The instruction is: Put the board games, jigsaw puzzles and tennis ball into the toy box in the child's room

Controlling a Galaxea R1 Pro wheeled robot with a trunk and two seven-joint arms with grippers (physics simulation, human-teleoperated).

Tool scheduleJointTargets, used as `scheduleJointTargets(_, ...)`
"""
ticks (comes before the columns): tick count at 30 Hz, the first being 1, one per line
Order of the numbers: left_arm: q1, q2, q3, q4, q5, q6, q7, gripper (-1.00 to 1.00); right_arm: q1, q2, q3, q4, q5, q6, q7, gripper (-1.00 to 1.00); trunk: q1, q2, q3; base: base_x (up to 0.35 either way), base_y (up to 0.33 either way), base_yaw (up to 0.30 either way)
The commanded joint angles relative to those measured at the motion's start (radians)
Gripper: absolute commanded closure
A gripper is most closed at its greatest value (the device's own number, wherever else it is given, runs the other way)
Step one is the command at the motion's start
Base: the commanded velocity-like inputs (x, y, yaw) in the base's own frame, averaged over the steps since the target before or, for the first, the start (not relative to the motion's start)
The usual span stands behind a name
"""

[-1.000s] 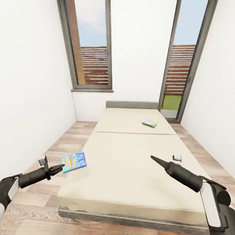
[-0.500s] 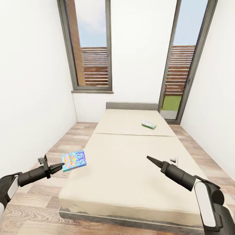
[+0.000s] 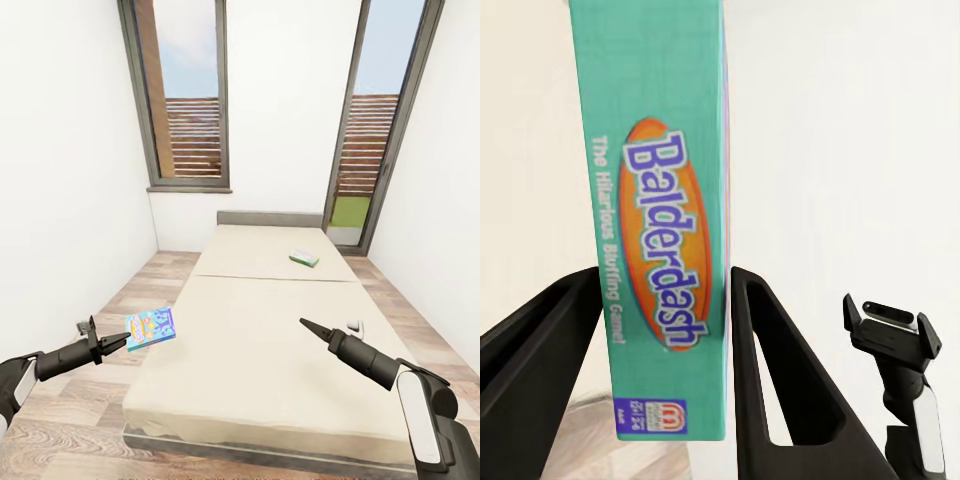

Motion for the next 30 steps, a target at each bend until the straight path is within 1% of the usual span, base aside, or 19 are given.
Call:
scheduleJointTargets(1, 0.000, 0.000, 0.001, 0.000, 0.000, 0.010, -0.002, 1.00, -0.001, 0.001, -0.001, 0.000, 0.002, 0.004, 0.005, -1.00, -0.004, 0.007, 0.002, -0.137, 0.000, 0.080)
scheduleJointTargets(9, 0.000, 0.000, 0.000, 0.000, 0.000, 0.010, -0.002, 1.00, -0.001, 0.001, -0.001, 0.000, 0.002, 0.003, 0.004, -1.00, -0.035, 0.063, 0.027, -0.053, 0.000, 0.196)
scheduleJointTargets(23, 0.000, 0.001, 0.000, 0.000, 0.000, 0.010, -0.002, 1.00, -0.001, 0.001, -0.001, 0.000, 0.002, 0.002, 0.005, -1.00, -0.089, 0.161, 0.071, -0.001, 0.000, 0.020)
scheduleJointTargets(30, 0.000, 0.000, 0.000, 0.000, 0.000, 0.010, -0.002, 1.00, -0.001, 0.001, -0.001, 0.000, 0.002, 0.003, 0.006, -1.00, -0.115, 0.210, 0.093, 0.000, 0.000, 0.098)
